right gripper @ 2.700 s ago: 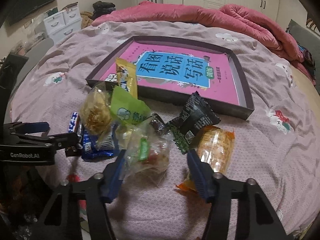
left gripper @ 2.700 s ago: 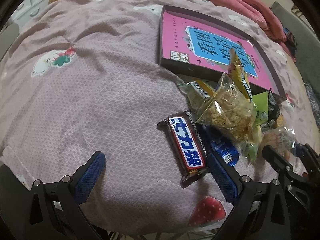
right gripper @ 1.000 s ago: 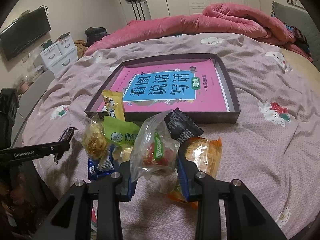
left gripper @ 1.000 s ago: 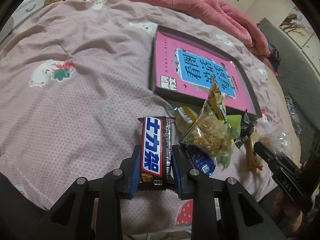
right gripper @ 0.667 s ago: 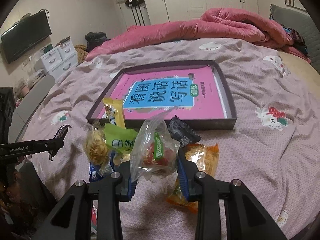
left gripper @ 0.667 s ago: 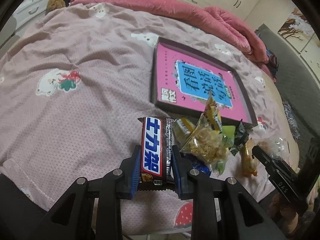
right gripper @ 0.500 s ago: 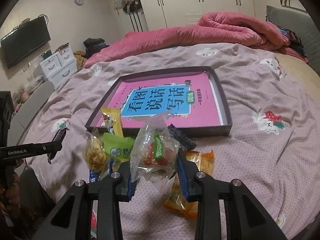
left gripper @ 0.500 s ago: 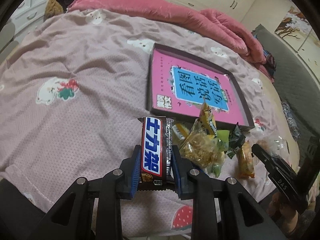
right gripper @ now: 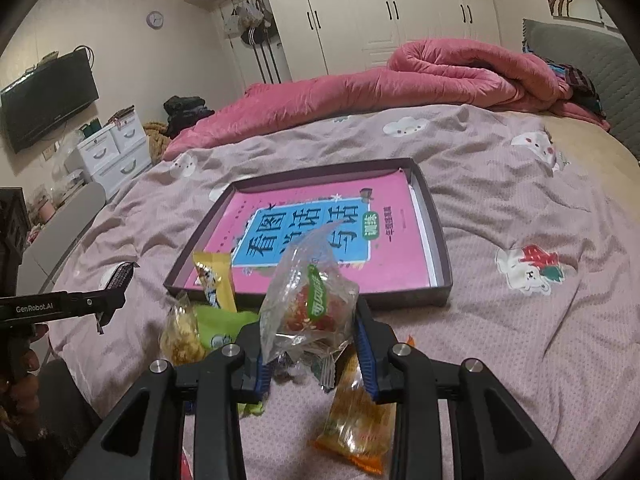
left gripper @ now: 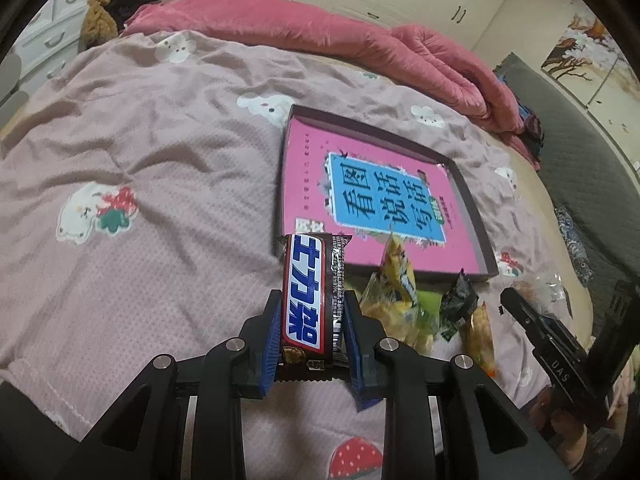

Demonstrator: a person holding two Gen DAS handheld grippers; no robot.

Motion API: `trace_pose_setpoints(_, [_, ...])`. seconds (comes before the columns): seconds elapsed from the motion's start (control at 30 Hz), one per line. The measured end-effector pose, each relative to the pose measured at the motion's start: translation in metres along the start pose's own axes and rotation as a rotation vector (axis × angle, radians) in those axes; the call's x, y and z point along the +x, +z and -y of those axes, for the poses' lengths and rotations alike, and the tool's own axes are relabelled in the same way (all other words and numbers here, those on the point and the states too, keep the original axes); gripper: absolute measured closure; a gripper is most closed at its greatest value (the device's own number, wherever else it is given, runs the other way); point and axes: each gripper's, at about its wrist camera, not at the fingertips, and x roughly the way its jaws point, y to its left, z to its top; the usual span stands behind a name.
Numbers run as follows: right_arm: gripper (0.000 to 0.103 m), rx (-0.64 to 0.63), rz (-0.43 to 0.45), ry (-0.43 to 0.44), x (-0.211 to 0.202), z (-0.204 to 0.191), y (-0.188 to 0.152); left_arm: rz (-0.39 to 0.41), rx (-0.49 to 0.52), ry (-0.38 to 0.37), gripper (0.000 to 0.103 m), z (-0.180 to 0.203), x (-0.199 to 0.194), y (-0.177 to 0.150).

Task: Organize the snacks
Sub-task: 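Lift the Snickers bar with the left gripper and carry it over the tray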

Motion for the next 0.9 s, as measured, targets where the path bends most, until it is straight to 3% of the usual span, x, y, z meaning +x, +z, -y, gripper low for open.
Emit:
trace_pose_setpoints(0.5, [0.068, 0.044, 0.05, 0.009, 0.004, 0.015, 0.016, 0.039, 0.026, 0.025, 0.074, 0.013, 0.019, 0.035])
trace_pose_setpoints(0.9, [0.068, 0.081, 0.072, -0.012, 0.007, 0.031, 0.029, 0.026, 0.037, 0.037, 0.074, 0.019, 0.041, 0.054])
